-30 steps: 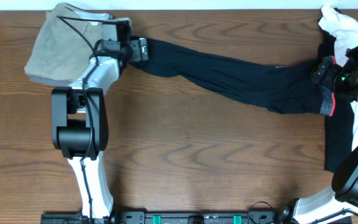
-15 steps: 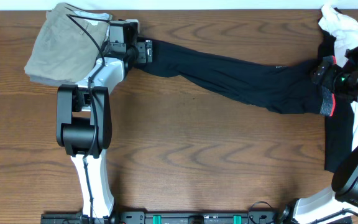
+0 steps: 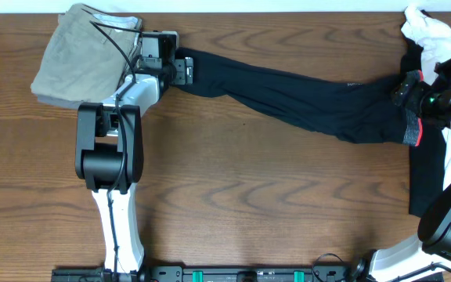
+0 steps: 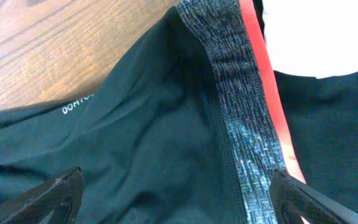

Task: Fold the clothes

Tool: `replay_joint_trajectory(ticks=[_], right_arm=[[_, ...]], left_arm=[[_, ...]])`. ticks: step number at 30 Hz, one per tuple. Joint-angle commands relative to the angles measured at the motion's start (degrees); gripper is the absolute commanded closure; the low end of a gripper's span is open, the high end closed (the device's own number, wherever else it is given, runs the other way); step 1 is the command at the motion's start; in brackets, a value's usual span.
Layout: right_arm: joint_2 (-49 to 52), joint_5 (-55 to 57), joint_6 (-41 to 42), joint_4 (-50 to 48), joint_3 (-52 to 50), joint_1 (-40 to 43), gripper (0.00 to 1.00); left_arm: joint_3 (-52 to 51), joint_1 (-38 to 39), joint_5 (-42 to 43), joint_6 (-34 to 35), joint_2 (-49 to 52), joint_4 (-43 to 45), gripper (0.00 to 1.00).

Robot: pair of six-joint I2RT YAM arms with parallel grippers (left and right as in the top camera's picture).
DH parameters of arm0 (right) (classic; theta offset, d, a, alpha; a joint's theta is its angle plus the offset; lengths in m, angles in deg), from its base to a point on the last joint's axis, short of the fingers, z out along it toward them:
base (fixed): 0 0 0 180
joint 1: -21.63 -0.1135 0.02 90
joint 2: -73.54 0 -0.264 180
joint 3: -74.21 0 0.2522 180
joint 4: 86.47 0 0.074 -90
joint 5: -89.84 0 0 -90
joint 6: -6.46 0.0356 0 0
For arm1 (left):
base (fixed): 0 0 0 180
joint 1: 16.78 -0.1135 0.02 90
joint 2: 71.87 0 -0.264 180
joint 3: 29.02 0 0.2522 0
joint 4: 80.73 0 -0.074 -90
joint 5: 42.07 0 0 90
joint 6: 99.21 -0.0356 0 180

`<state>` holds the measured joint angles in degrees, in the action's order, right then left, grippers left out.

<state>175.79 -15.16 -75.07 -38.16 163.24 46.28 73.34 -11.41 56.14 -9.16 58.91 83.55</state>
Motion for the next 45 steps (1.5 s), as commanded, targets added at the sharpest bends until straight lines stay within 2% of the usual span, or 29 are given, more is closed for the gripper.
replay_joint_trajectory(ticks=[1,2,9,11,17,25,30,34,35,37,38,39,41,43,45], right_arm=[[-0.7,-0.5,-0.9,0.0,0.7,-0.3,0.06],[-0.7,-0.5,-0.9,0.0,0.7,-0.3,0.07],[-0.7,-0.5,-0.9,0.2,0.7,-0.3,0.06],[-0.7,-1.1,-0.9,0.3,0.7,-0.4,0.07],[-0.7,-1.6,-0.9,1.0,0.7,-0.8,0.07],[-0.7,-2.2,-0.9,1.0,0.7,-3.5,0.07],[-0.7,-2.2,-0.9,1.0,0.7,-6.0,0.08],[-0.7,-2.2,-0.9,2.0,0.7,-8.0,0.11],[-0.7,-2.2,-0.9,2.4,0.7,-8.5,0.14],[-0.7,-2.4,-0.8,2.8,0.7,-9.2,0.31],[-0.7,-2.4,-0.8,3.0,0.7,-9.5,0.43],[-0.7,-2.4,-0.8,3.2,0.7,-9.9,0.62],[-0.5,-2.4,-0.8,3.2,0.6,-10.6,0.86],[-0.1,-2.4,-0.8,3.0,0.6,-11.2,0.98],[1.0,-2.4,-0.9,2.8,0.6,-11.6,0.99]], left_arm=[[-0.5,-0.2,-0.1,0.2,2.0,-3.5,0.11],[-0.5,-0.2,-0.1,0.2,2.0,-4.7,0.16],[-1.2,0.1,-0.1,0.2,2.0,-11.7,0.80],[-1.2,0.0,-0.1,0.7,2.0,-12.6,0.90],[-0.9,-1.2,-0.1,6.0,0.2,-14.3,0.94],[-0.8,-4.2,-0.2,10.2,-10.1,-22.9,0.94],[-0.8,-4.9,-0.4,10.3,-16.7,-28.0,0.94],[-0.8,-4.8,-4.1,10.3,-21.4,-31.1,0.94],[-0.8,-4.8,-4.9,10.3,-22.4,-31.6,0.94],[-0.8,-4.8,-6.2,10.1,-24.3,-32.4,0.94],[-0.8,-4.8,-6.3,9.7,-25.1,-32.6,0.94],[-0.8,-4.8,-6.3,9.4,-25.7,-32.9,0.94],[-0.8,-4.8,-6.3,8.8,-26.4,-33.4,0.94],[-0.8,-4.8,-6.3,8.7,-26.5,-34.0,0.94],[-0.8,-4.8,-6.5,8.6,-26.5,-34.7,0.94]])
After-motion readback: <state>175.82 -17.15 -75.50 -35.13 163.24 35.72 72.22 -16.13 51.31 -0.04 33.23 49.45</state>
